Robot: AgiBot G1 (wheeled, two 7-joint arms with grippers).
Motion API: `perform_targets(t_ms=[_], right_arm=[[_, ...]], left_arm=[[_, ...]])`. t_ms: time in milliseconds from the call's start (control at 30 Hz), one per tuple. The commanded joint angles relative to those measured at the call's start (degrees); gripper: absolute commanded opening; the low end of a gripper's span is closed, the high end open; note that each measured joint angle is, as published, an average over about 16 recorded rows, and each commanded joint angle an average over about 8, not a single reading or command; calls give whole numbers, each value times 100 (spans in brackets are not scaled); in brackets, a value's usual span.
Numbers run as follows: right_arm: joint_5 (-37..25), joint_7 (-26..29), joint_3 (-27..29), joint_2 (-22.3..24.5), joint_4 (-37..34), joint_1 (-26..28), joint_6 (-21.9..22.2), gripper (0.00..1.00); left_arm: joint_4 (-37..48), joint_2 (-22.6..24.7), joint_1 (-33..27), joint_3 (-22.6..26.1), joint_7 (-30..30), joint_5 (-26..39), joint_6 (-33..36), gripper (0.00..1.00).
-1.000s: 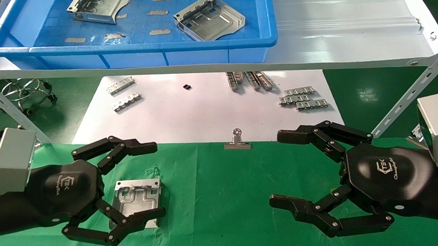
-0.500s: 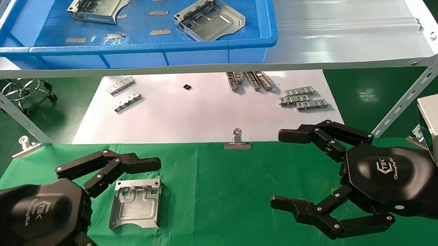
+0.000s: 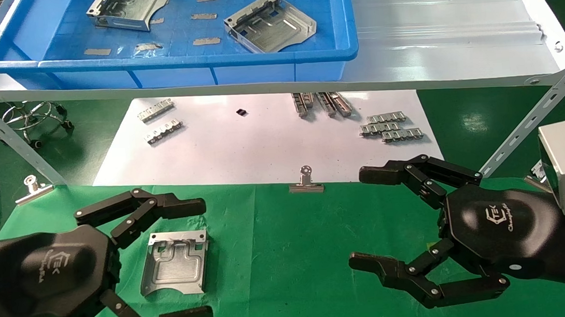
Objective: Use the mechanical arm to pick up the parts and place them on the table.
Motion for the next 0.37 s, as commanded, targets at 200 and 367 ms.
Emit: perform_targets(t_ms=[200,367], right_arm=[[0,0,0,0,0,0,0,100],[0,0,0,0,0,0,0,100]], left_arm=[[51,14,-28,29,25,18,7,100],[65,18,-37,38,31,24,9,100]])
